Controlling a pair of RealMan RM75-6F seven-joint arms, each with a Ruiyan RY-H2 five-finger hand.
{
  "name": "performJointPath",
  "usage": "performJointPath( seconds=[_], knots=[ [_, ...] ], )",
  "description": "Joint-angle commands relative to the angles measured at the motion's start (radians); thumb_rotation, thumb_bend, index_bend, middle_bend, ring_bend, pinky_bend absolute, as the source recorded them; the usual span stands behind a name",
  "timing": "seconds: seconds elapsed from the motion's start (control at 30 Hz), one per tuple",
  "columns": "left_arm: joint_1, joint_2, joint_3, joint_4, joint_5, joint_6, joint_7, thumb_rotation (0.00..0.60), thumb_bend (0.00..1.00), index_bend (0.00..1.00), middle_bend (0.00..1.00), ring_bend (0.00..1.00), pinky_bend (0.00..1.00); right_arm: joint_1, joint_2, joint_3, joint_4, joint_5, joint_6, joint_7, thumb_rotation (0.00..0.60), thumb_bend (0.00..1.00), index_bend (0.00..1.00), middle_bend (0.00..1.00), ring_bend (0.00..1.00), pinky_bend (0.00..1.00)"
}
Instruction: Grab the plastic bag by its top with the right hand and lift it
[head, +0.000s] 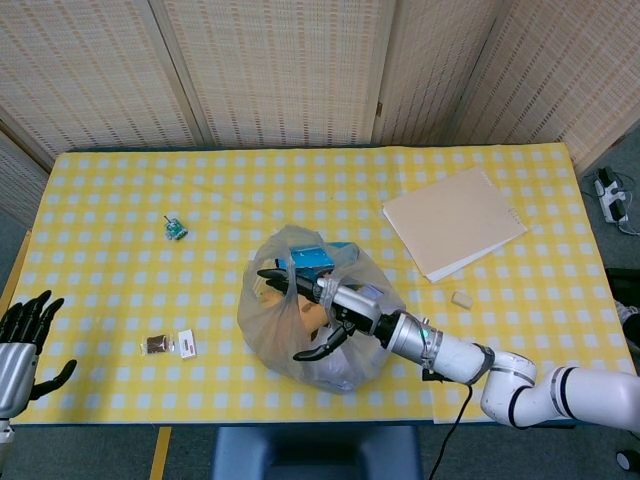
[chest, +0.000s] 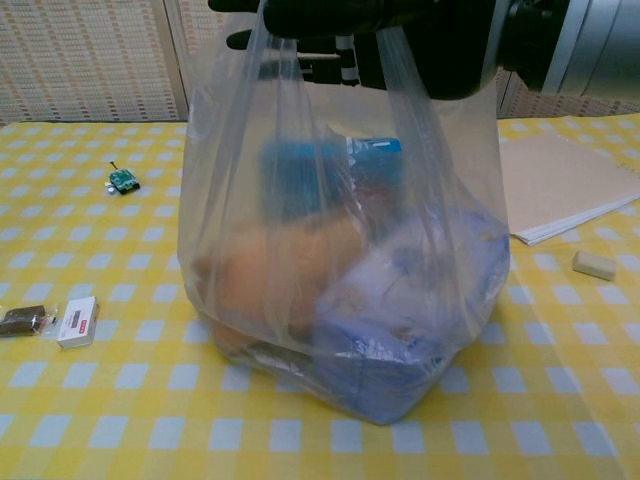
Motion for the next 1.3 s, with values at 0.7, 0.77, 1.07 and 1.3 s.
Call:
performJointPath(
  seconds=[0.7, 0.77, 1.07, 1.3],
  knots=[
    [0.005, 0.010, -0.001, 0.001, 0.000, 0.001, -0.028, 0.600, 0.31, 0.00, 0.00, 0.00, 0.00, 0.123, -0.154, 0.107, 0.141, 0.060, -0.067, 0.050, 0.600, 0.22, 0.00, 0.00, 0.00, 0.00],
    [0.006, 0.012, -0.001, 0.001, 0.001, 0.003, -0.031, 0.600, 0.31, 0.00, 0.00, 0.00, 0.00, 0.133, -0.176, 0.116, 0.156, 0.057, -0.057, 0.079, 0.600, 0.22, 0.00, 0.00, 0.01, 0.00],
    [0.010, 0.020, 0.001, 0.002, 0.009, 0.009, -0.048, 0.600, 0.31, 0.00, 0.00, 0.00, 0.00, 0.138, -0.254, 0.141, 0.213, 0.082, -0.002, 0.175, 0.600, 0.22, 0.01, 0.03, 0.07, 0.02],
    [0.011, 0.022, 0.003, 0.001, 0.013, 0.008, -0.050, 0.600, 0.31, 0.00, 0.00, 0.00, 0.00, 0.096, -0.291, 0.226, 0.168, 0.227, 0.027, 0.197, 0.600, 0.22, 0.53, 0.50, 0.46, 0.52]
  ],
)
